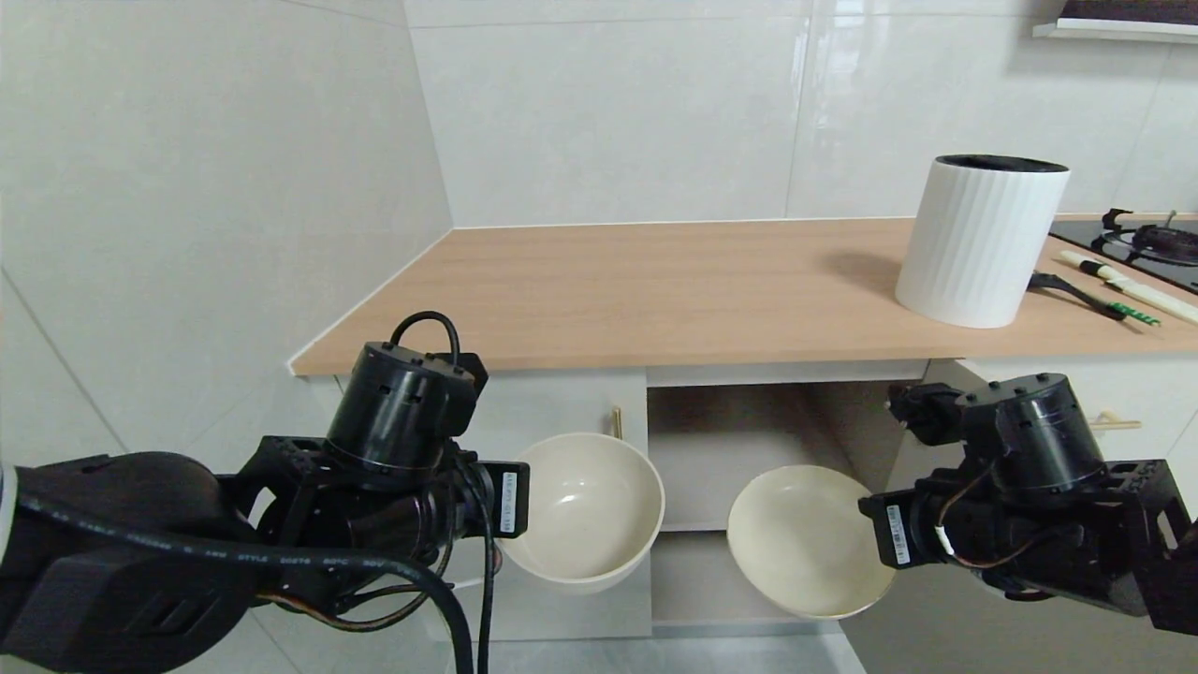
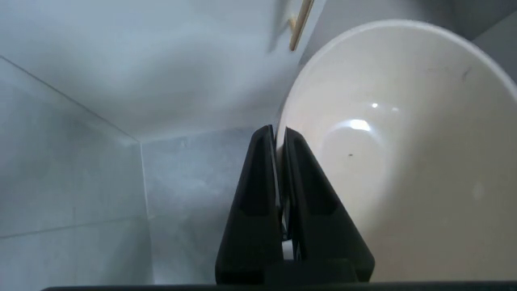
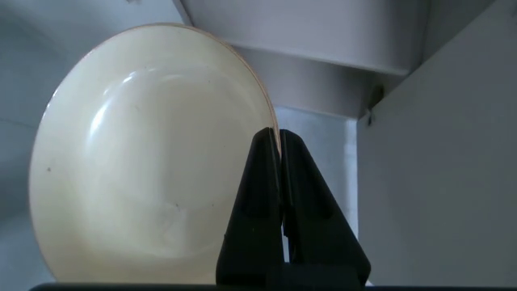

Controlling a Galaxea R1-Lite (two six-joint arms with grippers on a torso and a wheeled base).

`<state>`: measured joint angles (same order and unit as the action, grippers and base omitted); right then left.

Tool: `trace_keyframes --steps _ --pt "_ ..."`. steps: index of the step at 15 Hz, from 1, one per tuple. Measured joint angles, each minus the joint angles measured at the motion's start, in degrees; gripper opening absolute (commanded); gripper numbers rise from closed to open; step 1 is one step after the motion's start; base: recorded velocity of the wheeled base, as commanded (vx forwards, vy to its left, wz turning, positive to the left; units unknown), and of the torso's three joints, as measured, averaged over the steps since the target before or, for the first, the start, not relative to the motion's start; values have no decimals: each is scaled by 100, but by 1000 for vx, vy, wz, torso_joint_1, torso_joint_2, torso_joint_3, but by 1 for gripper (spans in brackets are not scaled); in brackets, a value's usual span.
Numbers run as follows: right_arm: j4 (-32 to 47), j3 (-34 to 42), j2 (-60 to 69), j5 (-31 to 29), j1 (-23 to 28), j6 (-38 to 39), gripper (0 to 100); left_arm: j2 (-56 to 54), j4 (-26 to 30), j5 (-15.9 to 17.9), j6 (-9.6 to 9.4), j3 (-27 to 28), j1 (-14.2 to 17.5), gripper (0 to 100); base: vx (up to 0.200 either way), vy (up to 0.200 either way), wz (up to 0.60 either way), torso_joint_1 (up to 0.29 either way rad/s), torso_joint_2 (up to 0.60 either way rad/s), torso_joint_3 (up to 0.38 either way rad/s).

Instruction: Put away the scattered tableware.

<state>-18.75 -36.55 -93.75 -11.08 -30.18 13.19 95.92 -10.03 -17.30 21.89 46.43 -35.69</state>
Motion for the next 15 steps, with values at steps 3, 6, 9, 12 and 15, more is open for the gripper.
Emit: trace_keyframes --steps 3,6,9,12,15 --pt "0 -2 -9 2 0 0 0 11 0 0 2 -5 0 0 0 0 0 -141 463 330" --pt "-10 -5 -29 0 -5 -2 0 11 -1 0 2 -5 0 0 0 0 0 -106 453 343" --pt "-169 24 -77 -5 -2 0 0 11 -6 0 5 -5 0 0 0 0 0 -69 450 369" --pt "-267 78 -124 -5 0 -4 0 15 -9 1 2 -5 2 0 0 0 0 3 140 96" --pt "-268 85 -149 -7 -5 -9 0 15 -9 0 5 -2 0 0 0 0 0 0 0 0"
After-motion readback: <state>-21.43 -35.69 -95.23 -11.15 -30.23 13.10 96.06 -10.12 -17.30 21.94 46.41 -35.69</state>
